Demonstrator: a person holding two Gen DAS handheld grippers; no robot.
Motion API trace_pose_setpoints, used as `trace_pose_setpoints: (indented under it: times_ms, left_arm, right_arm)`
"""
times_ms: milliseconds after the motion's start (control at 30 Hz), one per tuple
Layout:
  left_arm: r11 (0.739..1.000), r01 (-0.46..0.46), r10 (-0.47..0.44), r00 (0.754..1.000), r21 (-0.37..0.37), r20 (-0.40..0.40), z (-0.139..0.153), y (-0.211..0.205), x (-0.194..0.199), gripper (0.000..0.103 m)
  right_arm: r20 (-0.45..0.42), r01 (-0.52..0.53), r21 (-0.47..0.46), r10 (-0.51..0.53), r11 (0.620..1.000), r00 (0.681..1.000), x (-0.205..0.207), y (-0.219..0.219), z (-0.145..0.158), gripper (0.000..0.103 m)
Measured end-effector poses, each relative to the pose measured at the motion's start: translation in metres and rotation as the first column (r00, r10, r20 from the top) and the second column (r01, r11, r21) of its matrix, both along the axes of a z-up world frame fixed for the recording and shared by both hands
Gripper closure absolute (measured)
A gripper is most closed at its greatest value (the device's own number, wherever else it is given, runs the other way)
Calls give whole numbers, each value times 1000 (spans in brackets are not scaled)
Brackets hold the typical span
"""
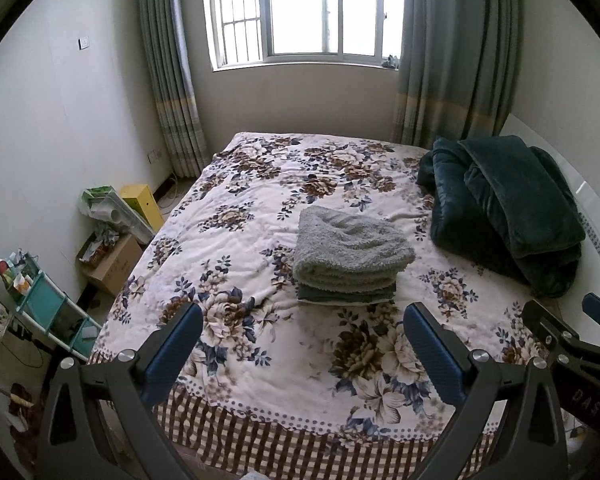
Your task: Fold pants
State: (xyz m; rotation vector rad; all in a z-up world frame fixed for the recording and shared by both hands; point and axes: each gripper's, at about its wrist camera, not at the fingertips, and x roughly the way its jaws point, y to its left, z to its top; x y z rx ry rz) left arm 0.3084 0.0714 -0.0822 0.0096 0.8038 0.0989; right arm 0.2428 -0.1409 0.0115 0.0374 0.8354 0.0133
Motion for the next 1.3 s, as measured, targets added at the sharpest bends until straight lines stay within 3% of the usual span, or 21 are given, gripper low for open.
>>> trace_pose_setpoints:
  times_ms: [1300]
  left_arm:
    - [1000, -6, 6, 1000, 0, -11, 5, -1, -3, 0]
  right_arm:
    - [-2, -5, -7, 5, 1000, 1000, -1, 6, 3, 0]
